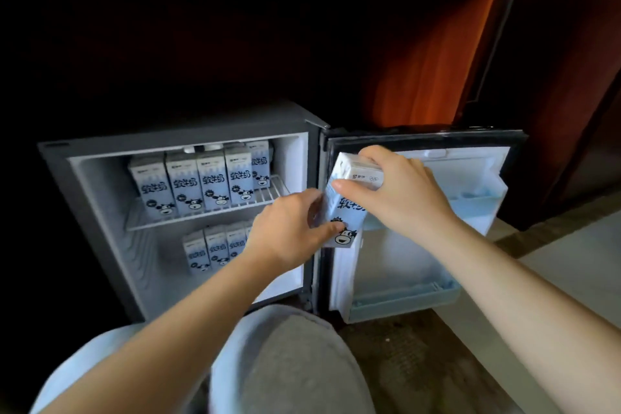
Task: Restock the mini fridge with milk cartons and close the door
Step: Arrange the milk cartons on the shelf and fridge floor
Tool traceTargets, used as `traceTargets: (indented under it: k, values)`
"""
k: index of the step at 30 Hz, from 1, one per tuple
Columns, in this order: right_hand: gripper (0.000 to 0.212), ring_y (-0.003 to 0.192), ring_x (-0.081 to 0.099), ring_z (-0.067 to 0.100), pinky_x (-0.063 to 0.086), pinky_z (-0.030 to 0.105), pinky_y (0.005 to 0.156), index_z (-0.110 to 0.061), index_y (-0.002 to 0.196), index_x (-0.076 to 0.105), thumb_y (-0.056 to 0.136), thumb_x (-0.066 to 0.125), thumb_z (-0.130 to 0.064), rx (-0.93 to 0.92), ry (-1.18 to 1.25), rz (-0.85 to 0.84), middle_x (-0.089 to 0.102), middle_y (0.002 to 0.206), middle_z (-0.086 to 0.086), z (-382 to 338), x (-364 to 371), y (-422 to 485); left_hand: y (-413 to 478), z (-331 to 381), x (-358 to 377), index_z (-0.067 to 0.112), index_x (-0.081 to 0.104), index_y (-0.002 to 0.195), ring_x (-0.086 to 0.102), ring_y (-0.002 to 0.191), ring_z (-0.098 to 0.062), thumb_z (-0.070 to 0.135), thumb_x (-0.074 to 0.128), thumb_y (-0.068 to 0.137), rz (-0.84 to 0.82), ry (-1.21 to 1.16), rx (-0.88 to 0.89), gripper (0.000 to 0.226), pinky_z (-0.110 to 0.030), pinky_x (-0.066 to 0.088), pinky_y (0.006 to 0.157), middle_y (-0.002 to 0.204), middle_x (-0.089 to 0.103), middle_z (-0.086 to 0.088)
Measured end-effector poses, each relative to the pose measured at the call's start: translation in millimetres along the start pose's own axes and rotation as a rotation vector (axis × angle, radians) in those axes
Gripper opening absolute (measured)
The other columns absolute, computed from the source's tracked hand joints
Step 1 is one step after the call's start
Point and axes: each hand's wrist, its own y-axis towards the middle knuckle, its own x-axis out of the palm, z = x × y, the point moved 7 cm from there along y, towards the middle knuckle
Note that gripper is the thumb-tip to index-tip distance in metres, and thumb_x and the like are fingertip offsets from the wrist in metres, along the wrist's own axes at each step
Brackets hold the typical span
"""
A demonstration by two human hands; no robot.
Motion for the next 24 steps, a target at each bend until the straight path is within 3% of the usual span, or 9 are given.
traceTargets:
  k: [6, 10, 12, 15, 19, 22, 24]
  values:
    - [0.046, 0.097, 0.049, 0.026, 0.037, 0.032, 0.067, -0.02, 0.098, 0.054, 0.076, 0.06, -0.059, -0.02, -0.047, -0.039, 0.056, 0.097, 0.002, -46.7, 29.2, 31.5, 1.3, -42.9, -31.2, 0.016, 0.055, 0.085, 0.061, 0.082, -0.01, 0.041, 0.066, 0.082, 0.084, -0.03, -0.127, 0.028, -0.033, 0.054, 0.073, 0.083, 0.062, 0.01]
    - [0.055, 0.108, 0.05, 0.031, 0.036, 0.032, 0.074, -0.017, 0.117, 0.051, 0.079, 0.061, -0.055, -0.014, -0.095, -0.073, 0.056, 0.113, 0.008, -63.6, 53.4, 49.9, 8.5, -77.4, -29.8, 0.016, 0.054, 0.086, 0.062, 0.085, -0.013, 0.038, 0.065, 0.083, 0.134, -0.059, -0.271, 0.024, -0.034, 0.055, 0.072, 0.093, 0.063, 0.009]
    - [0.053, 0.095, 0.052, 0.029, 0.036, 0.029, 0.068, -0.015, 0.115, 0.051, 0.08, 0.062, -0.053, -0.006, -0.111, -0.09, 0.058, 0.106, 0.006, -69.4, 69.6, 62.0, 12.5, -95.2, -27.0, 0.019, 0.054, 0.085, 0.06, 0.085, -0.013, 0.038, 0.064, 0.084, 0.166, -0.053, -0.345, 0.021, -0.032, 0.054, 0.069, 0.096, 0.063, 0.01]
    - [0.047, 0.078, 0.046, 0.024, 0.035, 0.028, 0.061, -0.013, 0.105, 0.052, 0.079, 0.062, -0.05, 0.016, -0.147, -0.095, 0.053, 0.088, 0.002, -73.1, 94.1, 82.1, 18.2, -118.7, -17.6, 0.022, 0.057, 0.095, 0.059, 0.09, -0.013, 0.038, 0.061, 0.086, 0.169, -0.098, -0.445, 0.019, -0.028, 0.05, 0.073, 0.098, 0.06, 0.013]
    - [0.043, 0.087, 0.053, 0.029, 0.036, 0.029, 0.062, -0.011, 0.101, 0.05, 0.079, 0.062, -0.045, 0.052, -0.168, -0.076, 0.051, 0.083, 0.003, -66.6, 124.2, 104.5, 32.1, -141.4, 0.8, 0.014, 0.056, 0.1, 0.062, 0.088, -0.017, 0.033, 0.062, 0.087, 0.115, -0.217, -0.453, 0.023, -0.034, 0.053, 0.076, 0.103, 0.066, 0.002]
    - [0.042, 0.095, 0.057, 0.033, 0.037, 0.029, 0.062, -0.01, 0.101, 0.049, 0.079, 0.061, -0.043, 0.09, -0.168, -0.046, 0.061, 0.092, 0.009, -53.8, 142.7, 114.9, 40.5, -149.5, 15.8, 0.012, 0.054, 0.112, 0.057, 0.095, -0.016, 0.031, 0.063, 0.087, 0.036, -0.25, -0.426, 0.033, -0.026, 0.045, 0.076, 0.114, 0.063, -0.001]
    - [0.044, 0.098, 0.058, 0.034, 0.038, 0.029, 0.063, -0.009, 0.105, 0.049, 0.08, 0.061, -0.043, 0.107, -0.172, -0.018, 0.064, 0.102, 0.012, -46.6, 151.0, 120.9, 43.7, -154.8, 25.2, 0.012, 0.05, 0.126, 0.054, 0.113, -0.018, 0.029, 0.06, 0.089, -0.004, -0.281, -0.415, 0.042, -0.025, 0.044, 0.086, 0.126, 0.058, -0.003]
